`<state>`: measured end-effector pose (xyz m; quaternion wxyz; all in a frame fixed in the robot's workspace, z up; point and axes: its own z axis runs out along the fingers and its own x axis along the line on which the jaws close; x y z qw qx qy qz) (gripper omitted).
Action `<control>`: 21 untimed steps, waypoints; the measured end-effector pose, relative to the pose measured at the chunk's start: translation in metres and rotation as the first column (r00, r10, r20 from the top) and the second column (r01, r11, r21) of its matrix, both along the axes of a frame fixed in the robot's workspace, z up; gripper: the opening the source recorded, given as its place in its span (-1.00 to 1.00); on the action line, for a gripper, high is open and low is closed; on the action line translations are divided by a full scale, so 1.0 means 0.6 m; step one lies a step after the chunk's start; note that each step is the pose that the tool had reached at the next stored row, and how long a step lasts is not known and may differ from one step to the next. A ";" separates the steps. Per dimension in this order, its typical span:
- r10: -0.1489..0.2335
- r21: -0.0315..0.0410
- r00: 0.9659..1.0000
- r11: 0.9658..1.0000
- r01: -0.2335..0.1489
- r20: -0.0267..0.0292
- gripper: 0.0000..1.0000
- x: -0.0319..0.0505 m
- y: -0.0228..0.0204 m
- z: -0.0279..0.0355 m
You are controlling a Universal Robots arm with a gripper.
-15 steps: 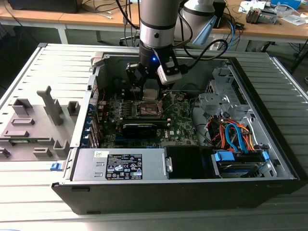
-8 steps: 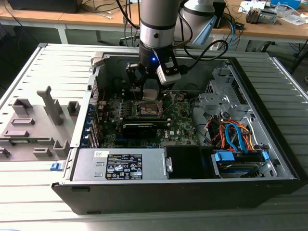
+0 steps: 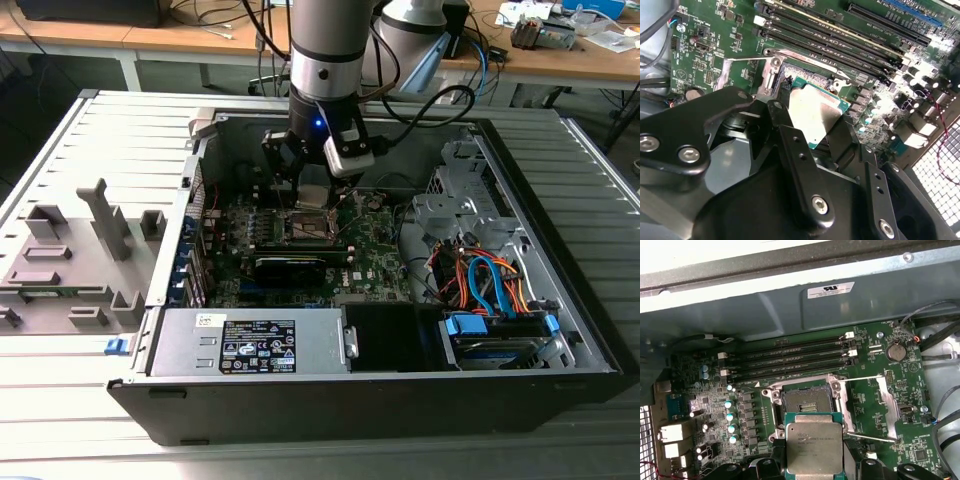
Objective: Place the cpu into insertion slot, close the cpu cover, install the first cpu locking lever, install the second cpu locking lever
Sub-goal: 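Place the cpu into insertion slot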
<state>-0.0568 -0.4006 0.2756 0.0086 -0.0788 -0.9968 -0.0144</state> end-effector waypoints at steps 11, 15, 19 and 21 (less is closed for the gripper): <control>-0.032 0.000 0.999 0.999 0.032 0.000 0.08 0.000 0.0000 -0.001; -0.044 0.000 0.999 0.999 0.044 0.000 0.08 0.000 0.0000 -0.001; -0.053 0.000 0.999 0.999 0.053 0.000 0.08 0.000 0.0000 -0.001; -0.057 0.000 0.998 0.998 0.057 0.000 0.08 0.000 0.0000 -0.002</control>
